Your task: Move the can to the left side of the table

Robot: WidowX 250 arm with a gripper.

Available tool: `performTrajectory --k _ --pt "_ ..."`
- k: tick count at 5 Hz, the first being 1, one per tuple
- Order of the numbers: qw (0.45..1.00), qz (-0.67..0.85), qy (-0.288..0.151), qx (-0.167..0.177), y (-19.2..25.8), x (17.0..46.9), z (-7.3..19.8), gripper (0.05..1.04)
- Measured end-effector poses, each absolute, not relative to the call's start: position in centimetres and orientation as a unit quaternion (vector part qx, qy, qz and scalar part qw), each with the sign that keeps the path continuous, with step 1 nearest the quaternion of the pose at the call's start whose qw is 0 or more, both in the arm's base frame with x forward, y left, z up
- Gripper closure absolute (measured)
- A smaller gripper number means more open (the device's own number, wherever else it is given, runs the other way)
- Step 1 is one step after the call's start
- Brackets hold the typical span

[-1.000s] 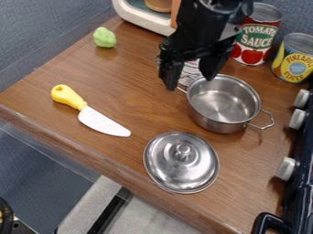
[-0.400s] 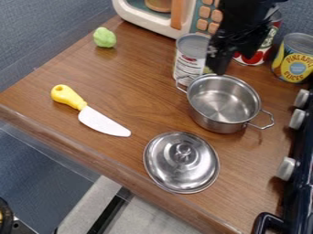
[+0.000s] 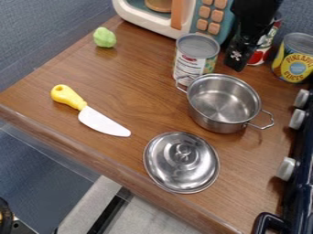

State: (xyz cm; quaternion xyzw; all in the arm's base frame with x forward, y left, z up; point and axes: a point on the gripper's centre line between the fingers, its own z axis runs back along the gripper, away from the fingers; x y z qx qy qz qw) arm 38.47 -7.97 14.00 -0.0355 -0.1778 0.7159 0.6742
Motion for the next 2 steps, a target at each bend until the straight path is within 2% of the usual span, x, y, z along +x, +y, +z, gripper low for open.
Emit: performTrajectory --k 1,2 --pt "0.632 0.755 -0.175 -0.034 -7.2 39.4 12.9 0.083" --pt "0.615 0.772 -0.161 -0.023 -6.4 40.4 11.5 0.083"
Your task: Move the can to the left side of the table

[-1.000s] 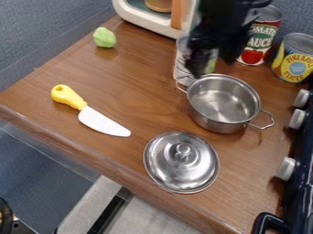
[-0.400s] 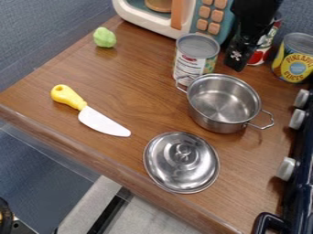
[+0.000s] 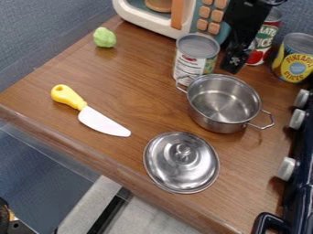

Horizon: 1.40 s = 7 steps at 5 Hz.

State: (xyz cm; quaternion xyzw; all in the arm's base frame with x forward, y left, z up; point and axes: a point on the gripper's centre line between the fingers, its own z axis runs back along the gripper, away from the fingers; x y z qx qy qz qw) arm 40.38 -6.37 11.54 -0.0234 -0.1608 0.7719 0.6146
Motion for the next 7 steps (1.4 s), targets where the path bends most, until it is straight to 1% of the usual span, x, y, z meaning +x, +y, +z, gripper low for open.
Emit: performTrajectory --k 1,2,3,4,5,6,7 --pt "0.598 0.793 -0.12 -0.006 -4.8 40.9 10.5 0.083" --pt "0.576 0.812 -0.097 -0.001 -3.6 40.9 10.2 0.083" --pt "0.561 0.823 -0.091 0.005 -2.7 40.5 9.4 0.083" --pt "0.544 0.834 -0.094 0.009 -1.3 39.6 9.6 0.083" --pt "0.527 0.844 -0.1 0.026 1.2 38.3 9.9 0.084" --pt "0.502 0.857 -0.109 0.038 3.7 36.7 10.8 0.084" --pt "0.49 0.864 -0.106 0.049 5.1 35.6 10.8 0.084"
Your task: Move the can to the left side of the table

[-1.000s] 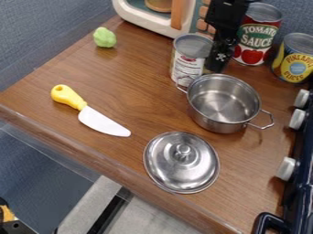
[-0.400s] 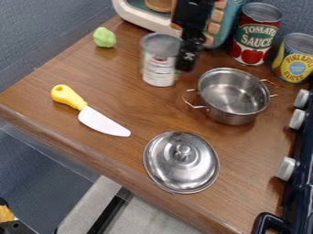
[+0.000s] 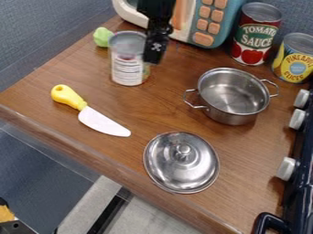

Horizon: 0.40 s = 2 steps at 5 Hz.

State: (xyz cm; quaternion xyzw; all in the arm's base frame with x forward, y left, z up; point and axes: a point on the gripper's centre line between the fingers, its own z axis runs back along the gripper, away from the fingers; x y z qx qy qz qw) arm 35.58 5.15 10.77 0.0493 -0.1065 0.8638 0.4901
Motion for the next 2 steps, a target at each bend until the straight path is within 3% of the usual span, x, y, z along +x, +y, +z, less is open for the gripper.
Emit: performTrajectory --k 2 --pt "0.456 0.879 -0.117 0.071 8.5 32.6 10.9 0.084"
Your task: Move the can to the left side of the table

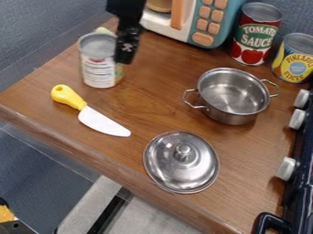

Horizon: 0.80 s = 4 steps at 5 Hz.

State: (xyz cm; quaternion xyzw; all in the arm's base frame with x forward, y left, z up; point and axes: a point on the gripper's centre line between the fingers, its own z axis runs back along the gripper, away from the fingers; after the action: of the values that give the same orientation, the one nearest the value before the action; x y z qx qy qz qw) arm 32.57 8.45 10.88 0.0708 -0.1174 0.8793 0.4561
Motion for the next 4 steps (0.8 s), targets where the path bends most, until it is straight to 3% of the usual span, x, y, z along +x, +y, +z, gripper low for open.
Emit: performTrajectory --k 2,3,4 --pt "0.384 0.913 -0.096 0.097 13.4 28.4 10.8 0.084" --pt "0.381 0.916 -0.09 0.093 13.6 28.1 11.3 0.084" --pt "0.396 0.913 -0.085 0.042 12.8 29.2 12.1 0.084"
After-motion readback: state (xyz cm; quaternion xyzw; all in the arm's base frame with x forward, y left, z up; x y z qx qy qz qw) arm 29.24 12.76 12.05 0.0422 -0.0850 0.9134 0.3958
